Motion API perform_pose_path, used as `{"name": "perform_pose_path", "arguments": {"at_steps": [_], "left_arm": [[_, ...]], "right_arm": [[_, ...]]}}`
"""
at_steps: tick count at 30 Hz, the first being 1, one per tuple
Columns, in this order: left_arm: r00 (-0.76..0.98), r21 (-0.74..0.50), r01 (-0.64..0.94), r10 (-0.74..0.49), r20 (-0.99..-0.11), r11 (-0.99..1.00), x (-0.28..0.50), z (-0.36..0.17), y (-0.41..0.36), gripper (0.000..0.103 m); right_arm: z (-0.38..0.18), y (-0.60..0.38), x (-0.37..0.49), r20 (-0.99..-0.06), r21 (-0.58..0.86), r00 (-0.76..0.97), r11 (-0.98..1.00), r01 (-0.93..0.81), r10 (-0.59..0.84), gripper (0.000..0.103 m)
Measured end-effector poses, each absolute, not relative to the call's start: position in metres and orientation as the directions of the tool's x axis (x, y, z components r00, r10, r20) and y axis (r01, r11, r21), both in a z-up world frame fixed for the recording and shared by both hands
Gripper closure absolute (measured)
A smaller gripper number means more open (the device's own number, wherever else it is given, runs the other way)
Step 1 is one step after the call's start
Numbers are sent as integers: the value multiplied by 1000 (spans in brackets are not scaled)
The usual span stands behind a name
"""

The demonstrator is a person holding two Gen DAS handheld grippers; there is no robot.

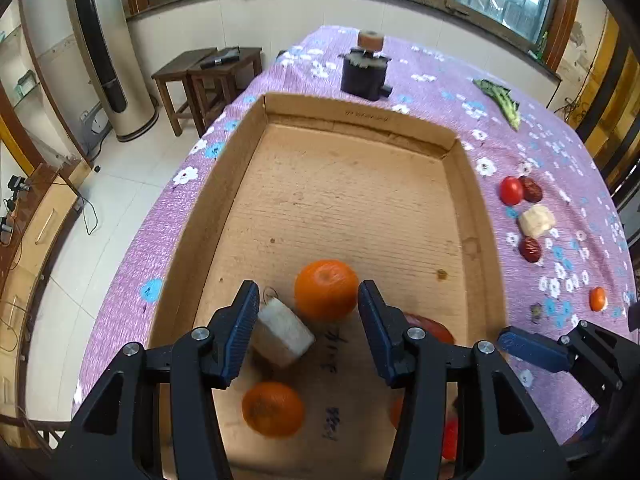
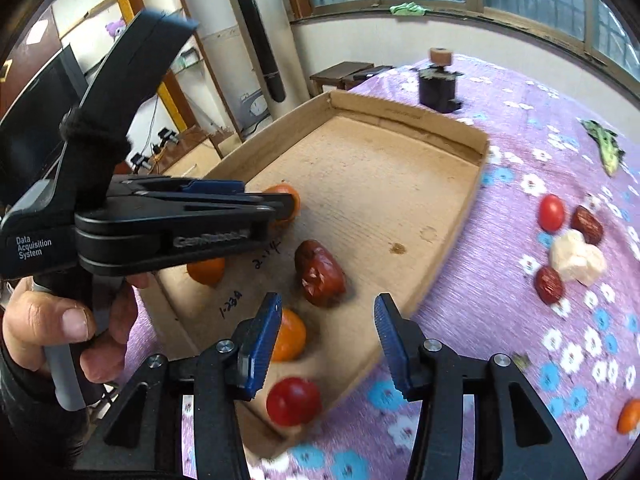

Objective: Organize fruits
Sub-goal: 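Open the left gripper over the tray while the right releases the red date, then move both grippers back toward the remaining fruits on the cloth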

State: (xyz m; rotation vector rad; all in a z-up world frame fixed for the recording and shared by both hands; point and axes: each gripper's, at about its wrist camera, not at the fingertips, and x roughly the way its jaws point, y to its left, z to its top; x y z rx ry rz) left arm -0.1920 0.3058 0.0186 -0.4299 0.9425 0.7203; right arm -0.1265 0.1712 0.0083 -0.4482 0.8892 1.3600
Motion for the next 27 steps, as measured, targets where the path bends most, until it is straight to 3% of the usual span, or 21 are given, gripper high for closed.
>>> {"name": "perform_pose_path", "arguments": {"at_steps": [6,27], "left_arm": [[422,-23,-710,400,-814,704,-195,32,276,43],[491,-26,-596,338,-803,803,-165,44,197,40]], "right_arm": [[21,137,-113,-739,226,-7,238,-945,674,53],[12,29,-54,-736,261,123,446,-856,666,53]]}}
